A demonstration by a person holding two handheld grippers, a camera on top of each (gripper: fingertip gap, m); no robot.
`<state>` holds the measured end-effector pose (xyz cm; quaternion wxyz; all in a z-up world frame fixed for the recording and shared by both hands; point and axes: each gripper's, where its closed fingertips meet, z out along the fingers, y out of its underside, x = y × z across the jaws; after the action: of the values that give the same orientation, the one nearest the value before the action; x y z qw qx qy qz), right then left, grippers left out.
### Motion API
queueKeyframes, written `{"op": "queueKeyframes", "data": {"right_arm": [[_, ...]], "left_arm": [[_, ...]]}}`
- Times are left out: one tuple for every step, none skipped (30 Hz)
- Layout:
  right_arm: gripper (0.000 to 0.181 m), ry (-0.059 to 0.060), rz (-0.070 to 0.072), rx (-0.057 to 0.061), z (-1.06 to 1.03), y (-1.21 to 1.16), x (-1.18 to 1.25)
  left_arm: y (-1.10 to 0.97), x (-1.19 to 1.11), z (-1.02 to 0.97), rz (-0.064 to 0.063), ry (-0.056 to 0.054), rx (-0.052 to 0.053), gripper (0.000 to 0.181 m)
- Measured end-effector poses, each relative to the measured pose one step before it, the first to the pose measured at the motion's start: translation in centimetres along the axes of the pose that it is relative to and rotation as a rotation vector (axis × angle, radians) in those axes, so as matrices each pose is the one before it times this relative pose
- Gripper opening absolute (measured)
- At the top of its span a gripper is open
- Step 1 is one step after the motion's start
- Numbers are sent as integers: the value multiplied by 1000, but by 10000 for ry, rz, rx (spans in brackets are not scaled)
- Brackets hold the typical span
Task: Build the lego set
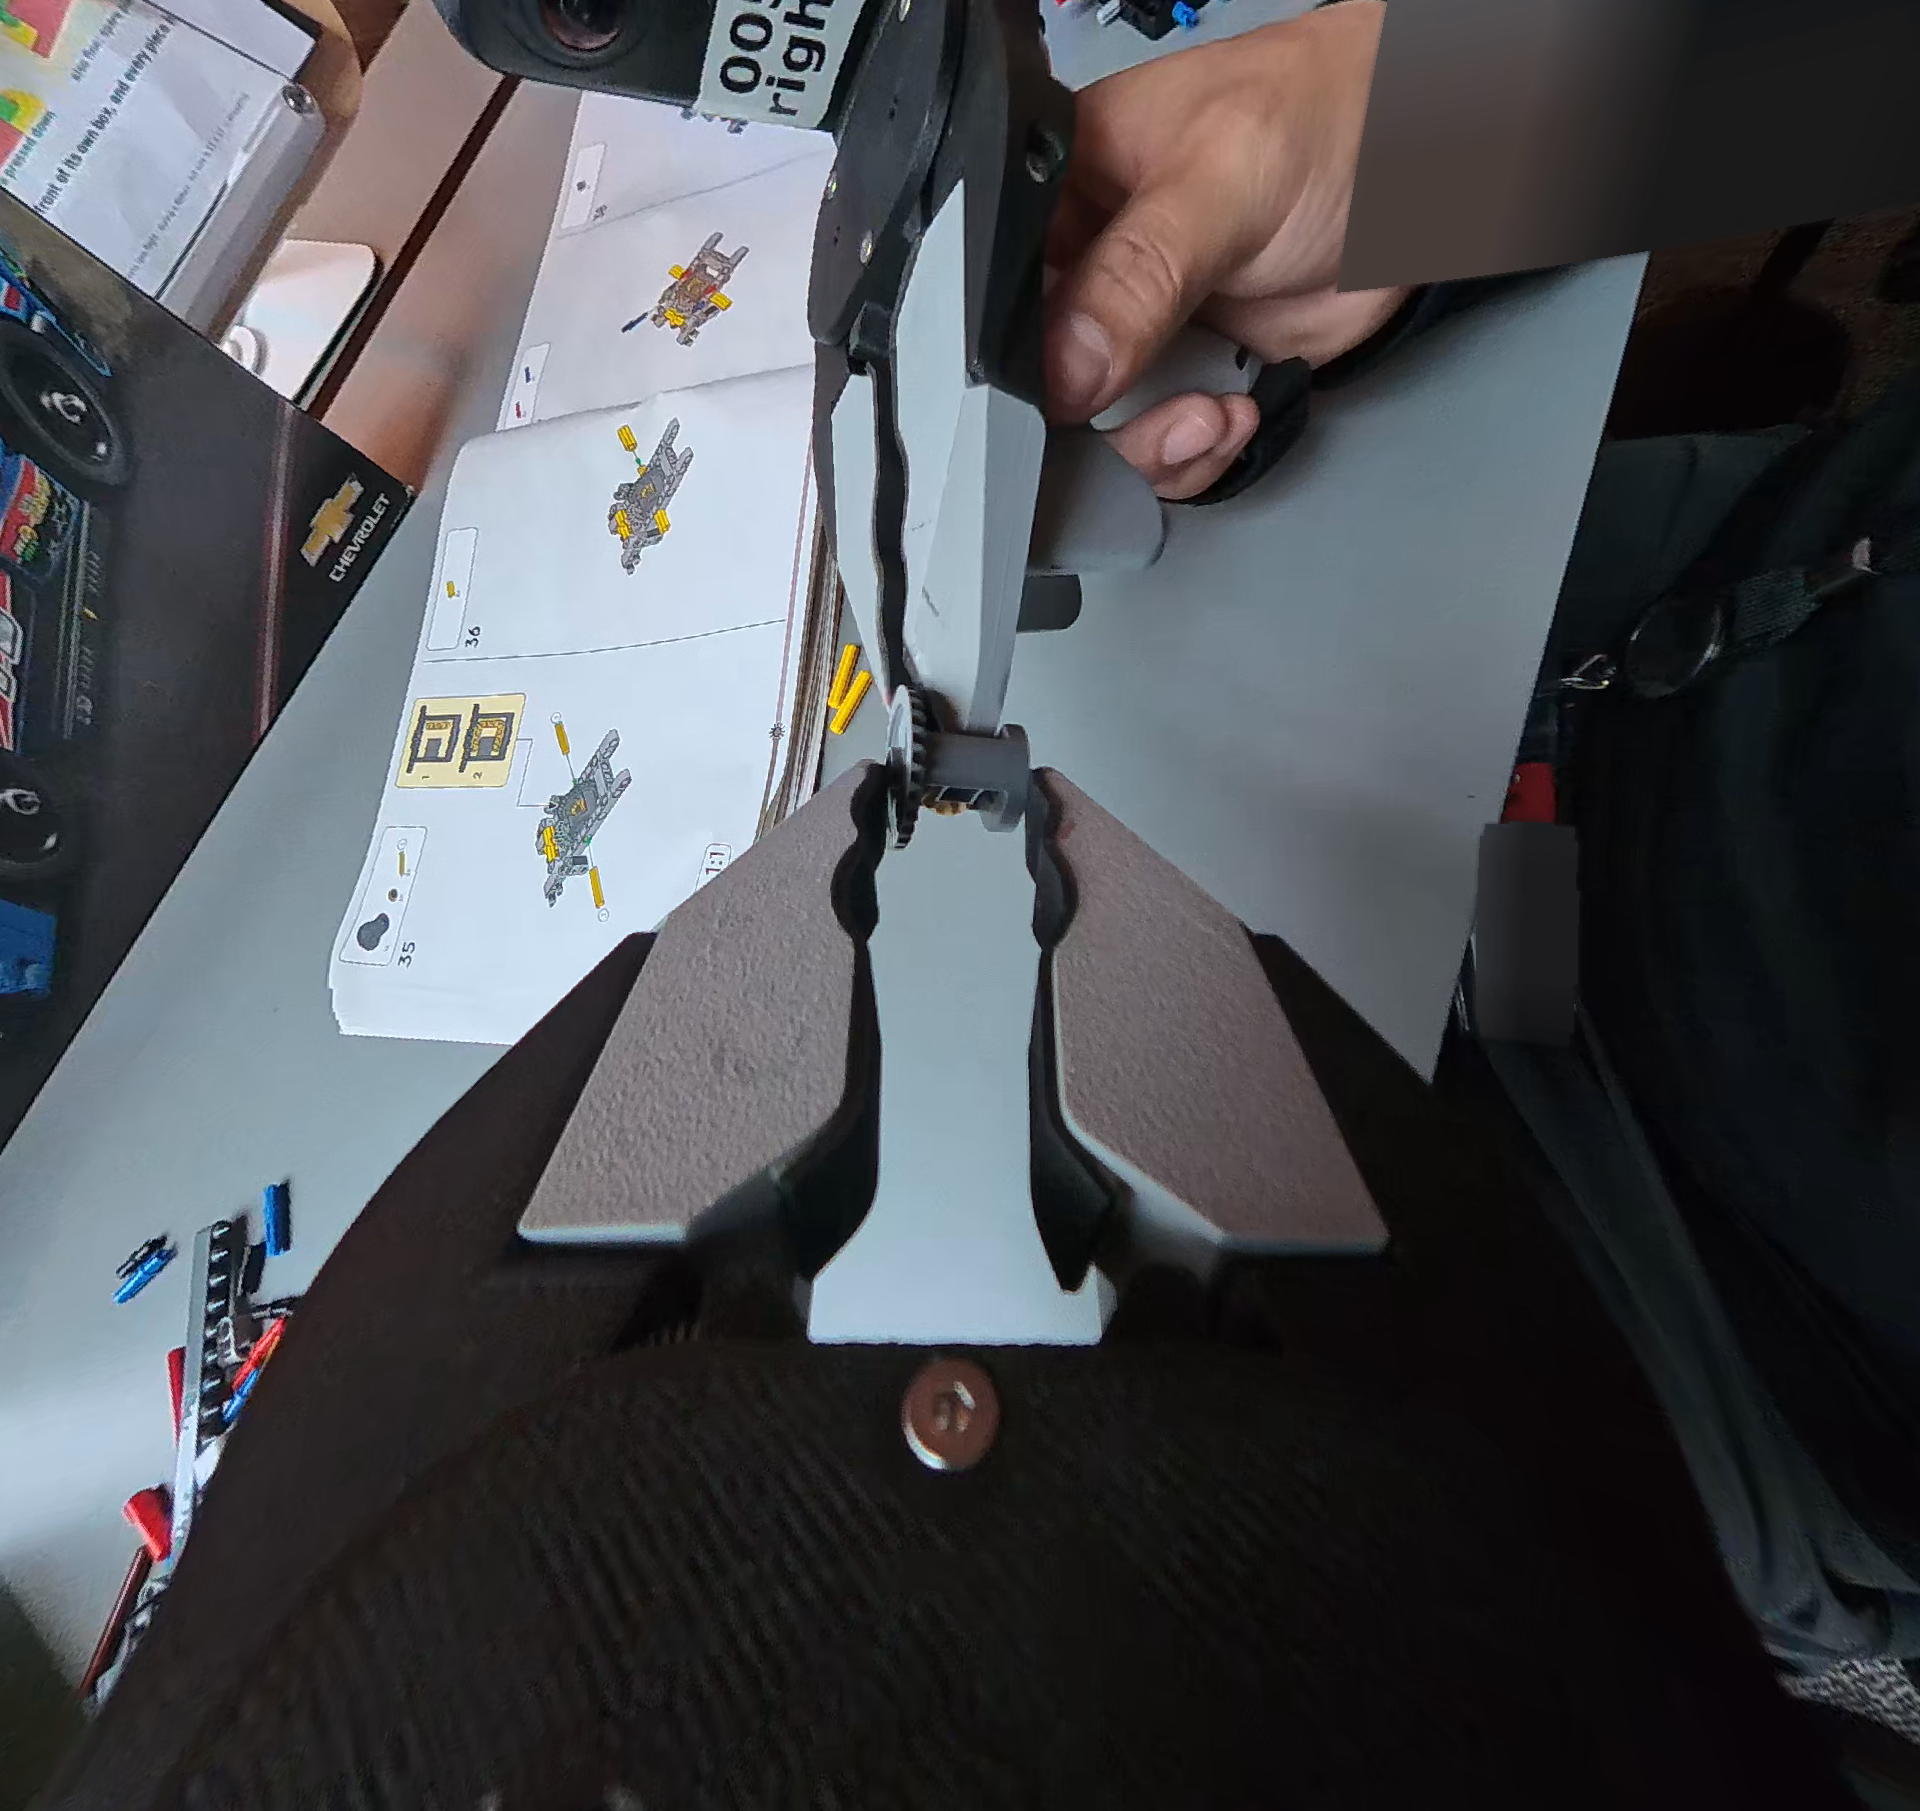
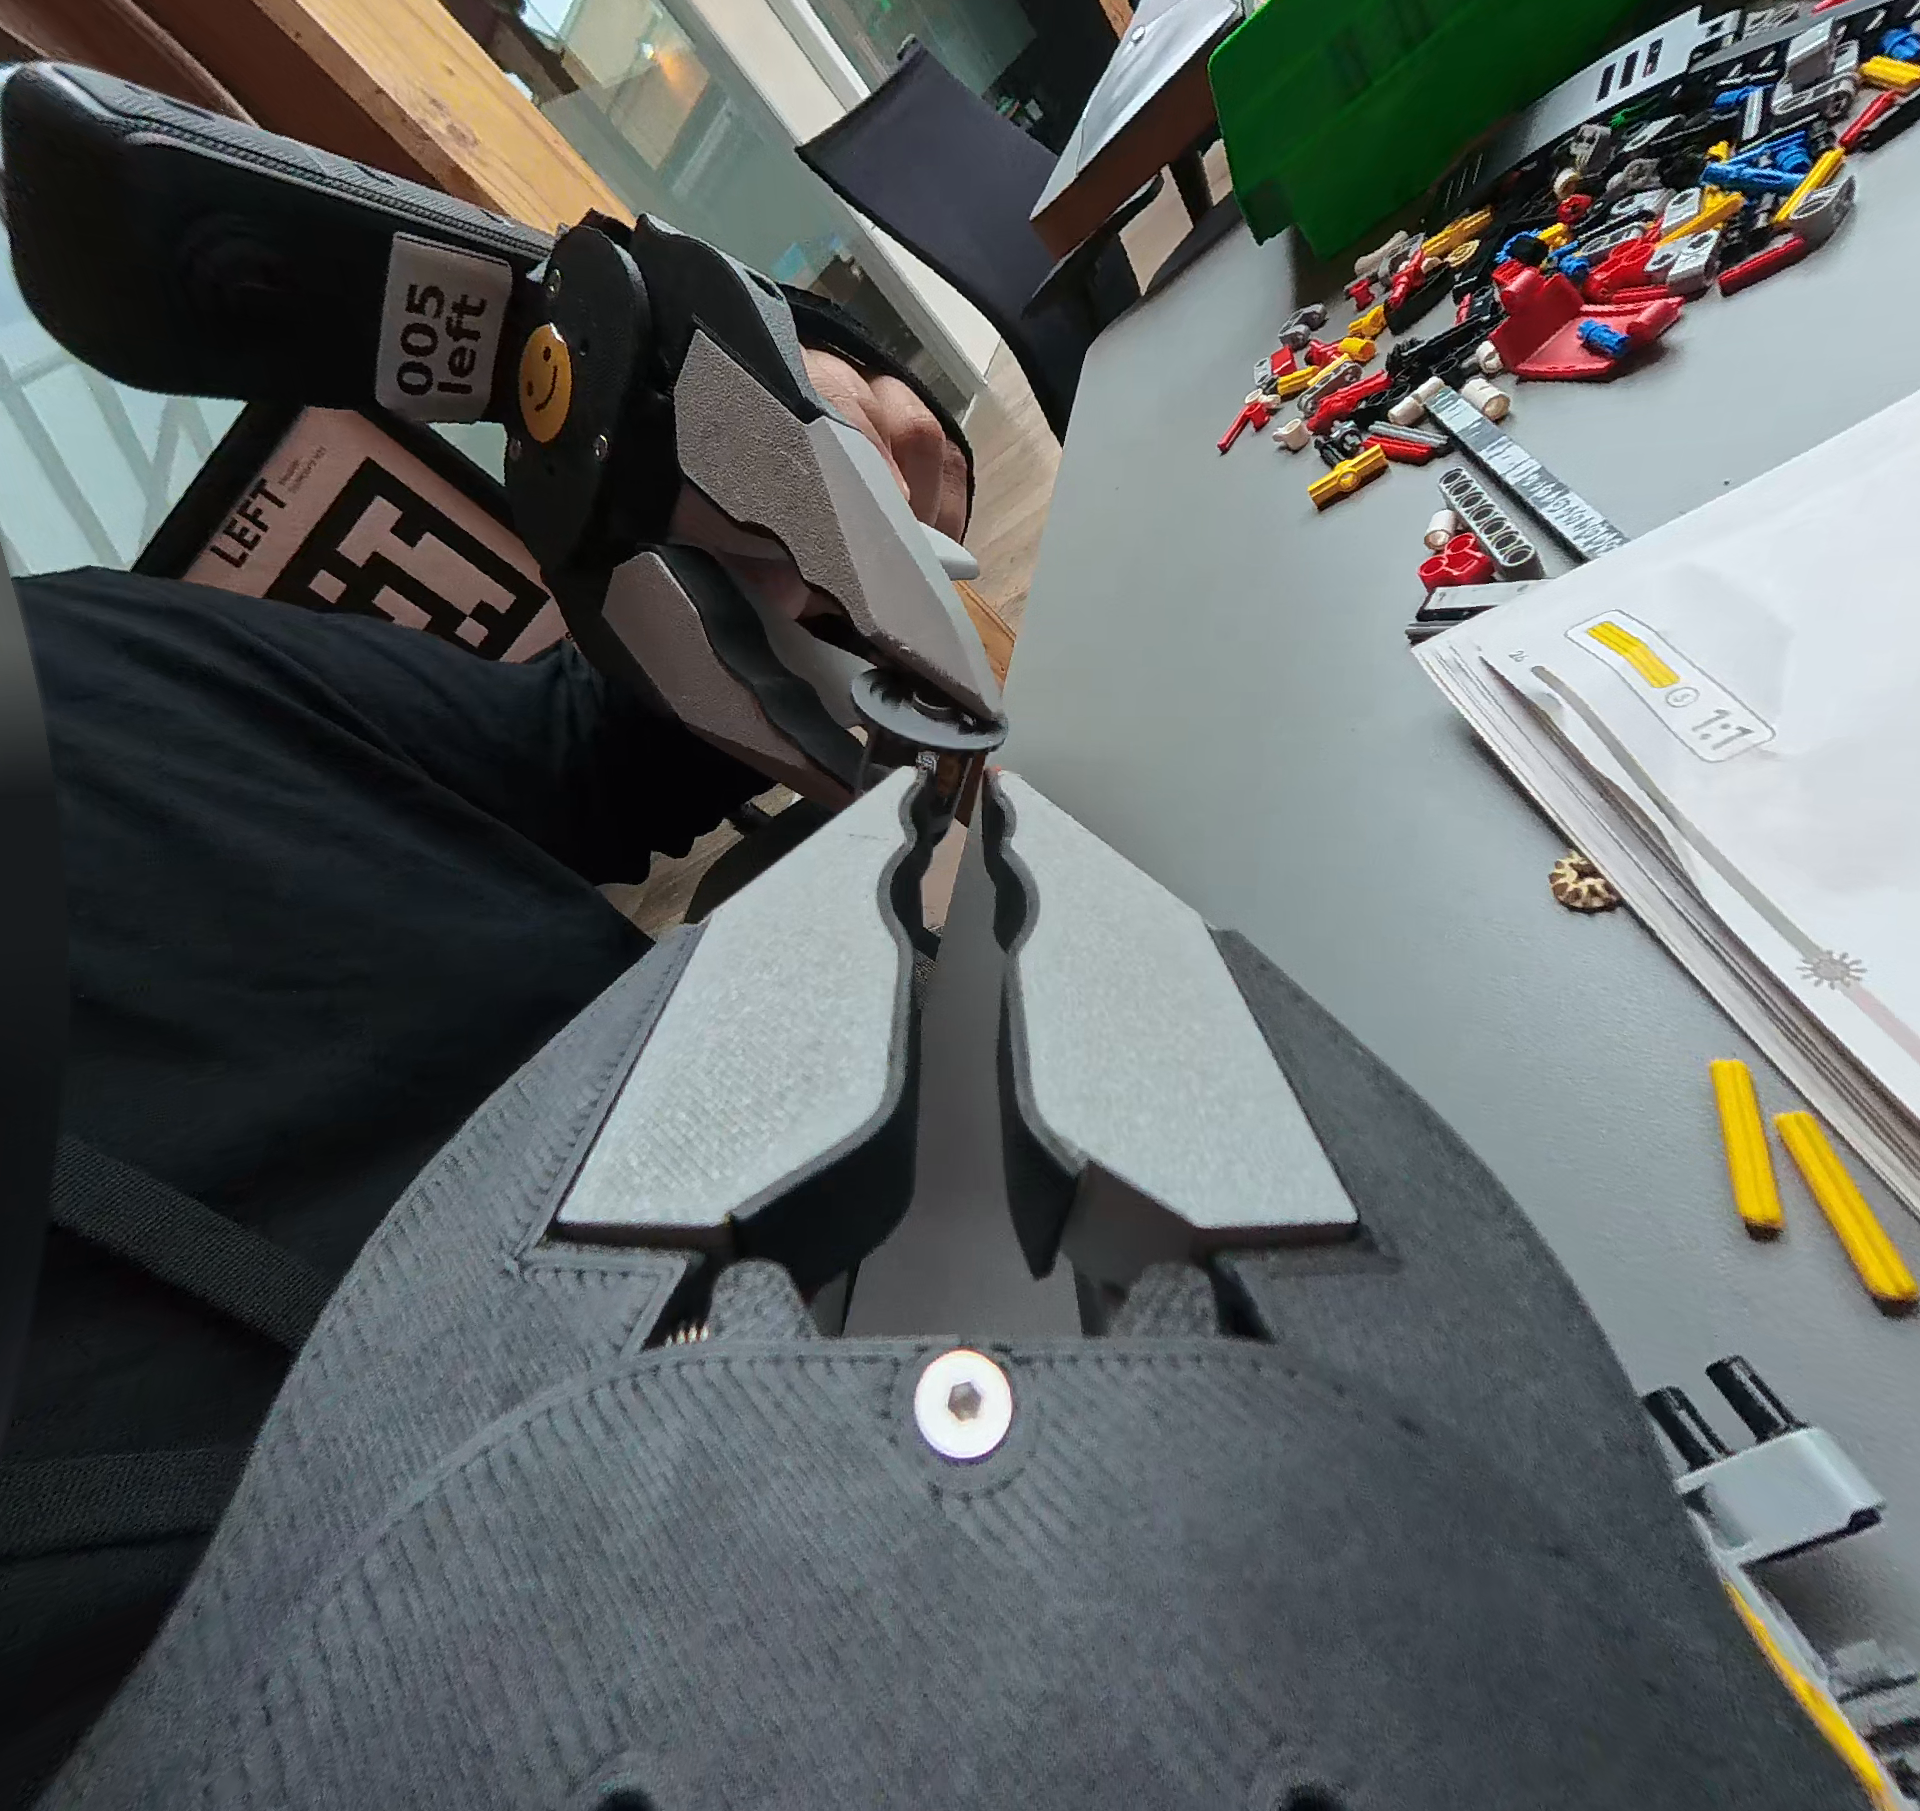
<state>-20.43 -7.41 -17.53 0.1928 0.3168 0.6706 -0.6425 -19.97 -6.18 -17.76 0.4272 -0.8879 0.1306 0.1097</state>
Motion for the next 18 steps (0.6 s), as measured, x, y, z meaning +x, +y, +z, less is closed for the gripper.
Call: {"op": "queueKeyframes", "data": {"right_arm": [[5, 0, -6, -15, 22, 30, 20], [4, 5, 4, 0, 15, 1, 30], [4, 22, 3, -3, 23, 28, 59], [4, -1, 9, 3, 10, 19, 40], [5, -11, 13, 2, 20, 29, 27], [5, 0, -6, 0, 36, 31, 39], [5, 12, -25, 4, 21, 16, 23], [3, 1, -34, 6, 27, 11, -16], [1, 56, -43, -20, 51, 54, 23], [1, 122, -87, 6, 25, -2, 83], [1, 110, -97, 18, 26, 6, 43], [1, 62, -38, 30, 35, -8, -8], [1, 8, 9, 109, 9, -103, -58], [1, -15, 18, 163, -26, -169, -95], [0, 3, 0, 122, -39, -135, -81], [0, 81, -37, 81, -11, -102, -21], [0, 152, -76, 22, 0, -7, 34], [0, 140, -95, -39, 8, 53, 34]], "left_arm": [[-9, 28, 29, -12, 15, -2, 23], [43, -14, 39, -2, -9, -25, 24], [17, -10, 30, 7, -8, -5, 24], [13, -11, 28, -11, -3, -3, 24], [8, -5, 23, -8, -4, 3, 24], [-26, 16, 30, 13, -5, 17, 24], [10, -3, 24, 33, -21, 4, 24], [69, -45, 42, 71, -51, -35, 24], [108, -4, 46, 110, -44, -35, 24], [83, -29, 36, 73, -59, -12, 23], [56, -24, 11, 17, -31, 21, 23], [45, 17, -26, 1, 19, 46, 23], [-54, -38, -67, -35, 0, 136, 23], [-133, -101, -96, -62, -45, 213, 23], [-154, -86, -93, -75, -43, 238, 23], [-94, -75, -63, -15, -82, 228, 23], [-18, -64, 1, 56, -113, 192, 23], [26, 38, -4, 99, -75, 160, 23]]}}
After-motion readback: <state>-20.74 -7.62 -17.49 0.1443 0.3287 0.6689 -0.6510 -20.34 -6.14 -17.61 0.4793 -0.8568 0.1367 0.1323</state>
